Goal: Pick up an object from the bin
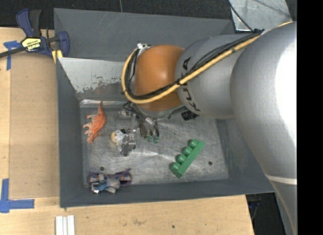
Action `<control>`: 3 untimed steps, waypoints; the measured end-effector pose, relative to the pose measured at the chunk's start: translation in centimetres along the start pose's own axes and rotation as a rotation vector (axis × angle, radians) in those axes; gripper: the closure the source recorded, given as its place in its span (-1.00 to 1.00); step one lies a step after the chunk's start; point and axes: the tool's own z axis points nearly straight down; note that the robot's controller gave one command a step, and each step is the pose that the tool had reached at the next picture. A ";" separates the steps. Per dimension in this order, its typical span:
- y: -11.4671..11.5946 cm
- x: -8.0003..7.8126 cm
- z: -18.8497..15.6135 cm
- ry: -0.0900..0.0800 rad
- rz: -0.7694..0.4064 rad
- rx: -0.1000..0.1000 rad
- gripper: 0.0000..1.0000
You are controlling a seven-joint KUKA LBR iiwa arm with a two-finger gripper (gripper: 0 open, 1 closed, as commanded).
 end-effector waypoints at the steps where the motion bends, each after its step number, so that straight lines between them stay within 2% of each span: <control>1: -2.4 -0.7 -1.6 -0.001 0.154 0.000 1.00; 2: -2.3 -0.6 -1.5 0.001 0.153 -0.001 1.00; 3: -2.7 0.9 -5.3 0.011 0.134 0.003 1.00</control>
Offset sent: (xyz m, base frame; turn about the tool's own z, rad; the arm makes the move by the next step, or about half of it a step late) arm 0.0000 0.0000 0.0000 0.0000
